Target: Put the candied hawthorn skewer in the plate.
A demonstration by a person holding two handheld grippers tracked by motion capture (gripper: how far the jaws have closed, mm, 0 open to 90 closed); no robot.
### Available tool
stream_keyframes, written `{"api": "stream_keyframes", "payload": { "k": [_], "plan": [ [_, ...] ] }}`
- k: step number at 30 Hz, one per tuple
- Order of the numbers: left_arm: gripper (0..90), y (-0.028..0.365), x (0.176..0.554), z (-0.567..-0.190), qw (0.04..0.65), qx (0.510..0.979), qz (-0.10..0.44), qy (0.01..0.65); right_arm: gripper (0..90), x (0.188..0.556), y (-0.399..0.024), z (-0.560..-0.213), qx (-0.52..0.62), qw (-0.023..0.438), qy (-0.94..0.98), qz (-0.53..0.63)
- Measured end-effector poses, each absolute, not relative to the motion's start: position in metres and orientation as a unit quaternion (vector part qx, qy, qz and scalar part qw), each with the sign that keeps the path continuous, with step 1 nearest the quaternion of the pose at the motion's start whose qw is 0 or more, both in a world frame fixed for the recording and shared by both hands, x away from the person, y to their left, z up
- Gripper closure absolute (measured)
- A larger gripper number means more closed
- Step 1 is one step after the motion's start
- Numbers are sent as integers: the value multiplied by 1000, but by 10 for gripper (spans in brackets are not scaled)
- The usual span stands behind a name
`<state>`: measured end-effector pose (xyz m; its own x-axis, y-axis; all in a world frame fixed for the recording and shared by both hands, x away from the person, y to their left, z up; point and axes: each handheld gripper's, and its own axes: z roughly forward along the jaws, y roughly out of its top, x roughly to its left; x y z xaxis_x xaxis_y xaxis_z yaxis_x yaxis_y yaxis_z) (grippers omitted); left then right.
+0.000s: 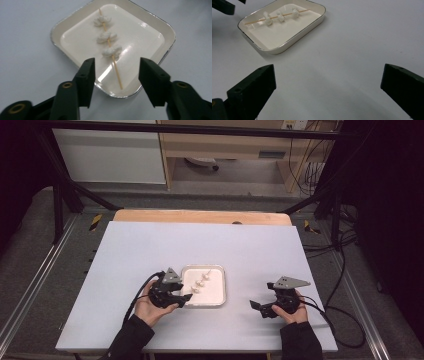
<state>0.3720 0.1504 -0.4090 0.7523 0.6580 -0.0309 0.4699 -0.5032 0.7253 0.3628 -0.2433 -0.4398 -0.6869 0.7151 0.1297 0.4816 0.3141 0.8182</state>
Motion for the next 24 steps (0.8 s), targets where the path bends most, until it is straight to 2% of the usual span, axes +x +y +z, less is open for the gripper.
{"api": "stream_keyframes", "payload": {
  "k": [2, 8, 15, 24],
  "plan": [
    [348, 163, 369, -408, 382, 857, 132, 320, 6, 363, -244, -440, 374, 131, 800, 451],
    [198, 199, 357, -419, 384, 858, 137, 312, 6, 363, -243, -441, 374, 129, 802, 448],
    [126, 236, 350, -435, 394, 844, 130, 340, 6, 362, -243, -443, 376, 126, 804, 443],
    [119, 259, 349, -443, 402, 827, 132, 370, 6, 363, -244, -445, 379, 122, 803, 443]
  ]
}}
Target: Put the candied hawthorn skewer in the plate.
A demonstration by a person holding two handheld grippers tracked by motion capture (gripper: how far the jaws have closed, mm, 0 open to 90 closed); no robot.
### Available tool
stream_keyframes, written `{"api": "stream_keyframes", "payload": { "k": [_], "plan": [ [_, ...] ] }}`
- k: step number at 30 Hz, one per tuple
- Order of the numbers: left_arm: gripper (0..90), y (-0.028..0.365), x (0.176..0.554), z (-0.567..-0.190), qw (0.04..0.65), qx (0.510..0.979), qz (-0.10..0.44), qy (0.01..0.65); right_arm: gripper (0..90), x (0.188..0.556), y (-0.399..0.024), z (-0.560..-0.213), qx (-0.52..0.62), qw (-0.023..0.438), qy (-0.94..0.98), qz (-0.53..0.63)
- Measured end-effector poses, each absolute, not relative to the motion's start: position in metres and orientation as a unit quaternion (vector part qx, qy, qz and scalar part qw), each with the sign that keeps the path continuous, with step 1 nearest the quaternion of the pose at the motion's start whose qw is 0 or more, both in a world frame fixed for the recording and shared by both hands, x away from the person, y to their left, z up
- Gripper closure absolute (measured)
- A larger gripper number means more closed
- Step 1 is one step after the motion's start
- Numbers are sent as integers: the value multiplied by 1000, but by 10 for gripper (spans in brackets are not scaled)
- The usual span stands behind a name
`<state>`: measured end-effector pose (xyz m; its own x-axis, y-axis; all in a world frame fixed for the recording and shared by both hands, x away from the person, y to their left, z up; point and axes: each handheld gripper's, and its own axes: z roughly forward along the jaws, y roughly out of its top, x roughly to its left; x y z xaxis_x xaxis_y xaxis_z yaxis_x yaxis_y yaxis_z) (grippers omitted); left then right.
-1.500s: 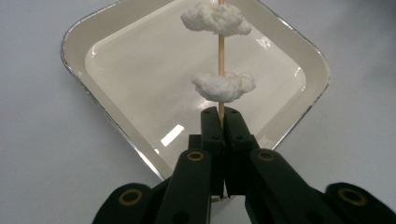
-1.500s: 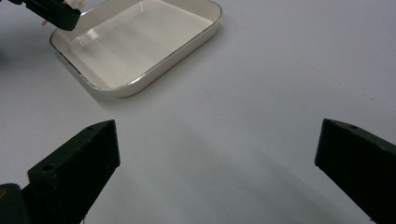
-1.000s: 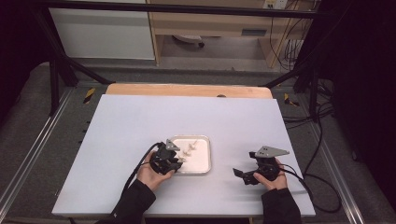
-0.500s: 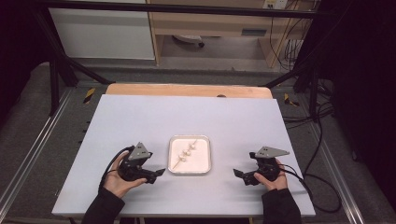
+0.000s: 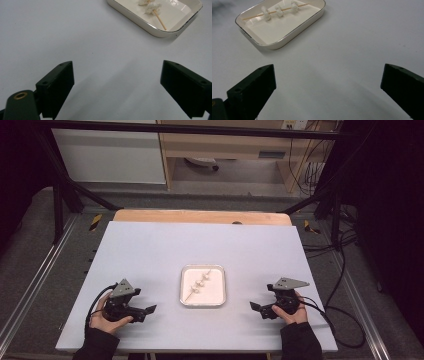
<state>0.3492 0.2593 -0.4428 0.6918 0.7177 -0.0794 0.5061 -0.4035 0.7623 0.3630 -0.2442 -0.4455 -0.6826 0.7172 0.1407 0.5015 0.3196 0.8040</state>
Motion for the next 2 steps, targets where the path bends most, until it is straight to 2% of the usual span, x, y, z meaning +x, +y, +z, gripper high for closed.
{"api": "stream_keyframes", "payload": {
  "k": [2],
  "plan": [
    [119, 260, 350, -443, 403, 826, 131, 372, 6, 363, -244, -446, 381, 120, 803, 442]
  ]
}}
